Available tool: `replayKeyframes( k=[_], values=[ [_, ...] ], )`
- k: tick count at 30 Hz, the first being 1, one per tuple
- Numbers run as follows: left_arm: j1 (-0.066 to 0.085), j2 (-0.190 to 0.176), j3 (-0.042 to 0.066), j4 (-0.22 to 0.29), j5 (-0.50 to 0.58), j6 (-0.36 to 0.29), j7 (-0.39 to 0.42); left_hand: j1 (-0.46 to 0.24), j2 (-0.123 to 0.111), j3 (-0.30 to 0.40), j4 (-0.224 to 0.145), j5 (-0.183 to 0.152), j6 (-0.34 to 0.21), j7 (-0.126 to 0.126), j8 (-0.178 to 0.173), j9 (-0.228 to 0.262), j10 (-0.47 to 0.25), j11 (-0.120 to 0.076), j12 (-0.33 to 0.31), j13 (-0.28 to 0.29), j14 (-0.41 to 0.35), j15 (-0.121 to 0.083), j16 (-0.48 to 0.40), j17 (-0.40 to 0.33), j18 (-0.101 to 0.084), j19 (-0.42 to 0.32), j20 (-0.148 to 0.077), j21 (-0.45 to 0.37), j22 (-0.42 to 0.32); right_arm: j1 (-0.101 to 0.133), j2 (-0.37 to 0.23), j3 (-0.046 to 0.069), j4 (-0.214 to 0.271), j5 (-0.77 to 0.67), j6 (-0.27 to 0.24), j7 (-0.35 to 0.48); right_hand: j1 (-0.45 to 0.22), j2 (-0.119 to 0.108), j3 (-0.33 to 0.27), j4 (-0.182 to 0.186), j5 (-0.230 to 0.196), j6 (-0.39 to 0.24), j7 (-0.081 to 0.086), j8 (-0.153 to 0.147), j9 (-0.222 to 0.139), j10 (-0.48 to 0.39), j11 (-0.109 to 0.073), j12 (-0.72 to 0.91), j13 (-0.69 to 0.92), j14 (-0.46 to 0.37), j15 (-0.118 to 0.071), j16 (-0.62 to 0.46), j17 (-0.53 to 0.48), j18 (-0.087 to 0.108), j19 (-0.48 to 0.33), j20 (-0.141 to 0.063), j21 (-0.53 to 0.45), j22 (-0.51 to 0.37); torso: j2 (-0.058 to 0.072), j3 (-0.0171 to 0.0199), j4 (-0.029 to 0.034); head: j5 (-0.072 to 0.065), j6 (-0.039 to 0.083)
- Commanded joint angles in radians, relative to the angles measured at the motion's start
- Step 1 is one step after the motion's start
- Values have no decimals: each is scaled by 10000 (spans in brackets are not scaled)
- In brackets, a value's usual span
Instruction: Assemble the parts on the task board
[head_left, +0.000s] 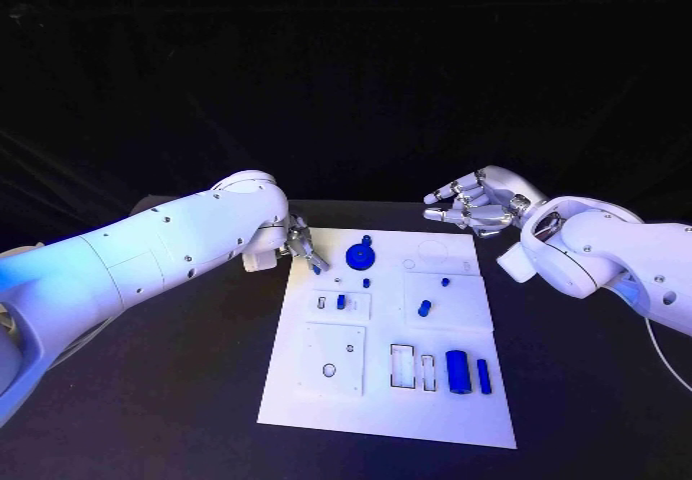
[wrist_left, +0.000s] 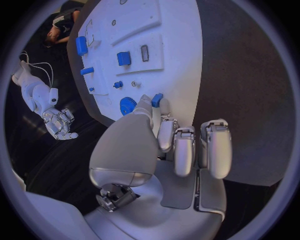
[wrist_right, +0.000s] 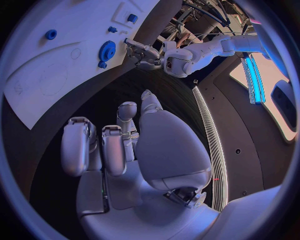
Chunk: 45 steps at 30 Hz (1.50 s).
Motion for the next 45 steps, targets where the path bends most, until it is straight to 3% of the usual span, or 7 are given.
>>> replayKeyframes(
  k=[1,5,10,12,28,35,45],
  values=[
    [-9,15,-4,4,69,-9,230,999,639,579,-273,80,-137,-19,-121,-60,-10,-83,-99,-507,1044,-91,31,2634,-17,688,-80,-44,1821,-7,11,1,-5,-5,140,111,-17,34,-42,-12,27,39,-12,47,12,-80,-13,-3,-3,744,-1,-27,1495,66,-54,3,-38,-15,-1,3,3,9,-12],
    [-10,-10,-4,34,252,-278,427,1172,289,2003,-455,89,-221,115,-109,-98,-14,-7,-139,-519,1044,10,31,2634,-13,681,-45,-69,1805,-8,16,1,-17,-3,149,112,8,60,-38,-24,40,43,-13,49,13,-80,-15,8,0,744,-3,-30,1492,66,-54,2,-40,-15,-2,4,5,11,-18],
    [-10,-133,-4,214,519,-754,637,-89,-1041,5306,-547,182,-292,186,374,155,84,-1,-115,-509,1044,78,31,2634,-9,689,-11,-91,1813,-17,25,1,-37,-3,179,107,8,60,-38,-24,40,43,-13,49,13,-80,-15,8,0,744,-3,-30,1492,66,-54,2,-40,-15,-11,5,9,10,-23],
    [-10,-225,-4,346,603,-893,669,-161,-1158,5620,-721,216,-296,115,474,214,92,4,-116,-514,1044,41,31,2634,-12,691,7,-91,1818,-23,27,0,-45,-7,191,104,8,60,-38,-24,40,43,-13,49,13,-80,-15,8,0,744,-3,-30,1492,66,-54,2,-40,-15,-17,8,10,23,-25],
    [-49,-1877,-137,3087,888,-2748,335,-893,-1530,6608,-1176,455,-277,50,849,397,187,-36,-154,-600,1044,-8,31,2634,-55,771,-34,35,1988,-49,17,-11,-81,-36,267,72,18,71,-36,-28,45,44,-13,50,13,-80,-16,12,0,744,-3,-34,1489,67,-55,1,-43,-19,-51,55,87,24,-79],
    [-455,-2483,-263,4209,793,-3734,45,-1095,-1608,6833,-1306,625,-235,25,929,418,223,-62,-171,-636,1044,-30,31,2634,-67,794,-58,73,2037,-61,8,-19,-78,-42,270,72,18,71,-36,-28,45,44,-13,50,13,-80,-16,12,0,744,-3,-34,1489,67,-55,1,-43,-19,-53,54,96,46,-121],
    [-915,-2611,-299,4586,233,-3989,-189,-1221,-1609,6966,-1365,681,-208,13,976,430,204,-75,-269,-754,1044,-41,31,2634,-72,804,-70,88,2056,-69,36,-24,-88,-46,289,84,39,79,-37,-41,53,47,-15,51,13,-85,-17,7,-7,743,-5,-38,1485,66,-53,0,-42,-16,-42,45,69,74,-173]
  ],
)
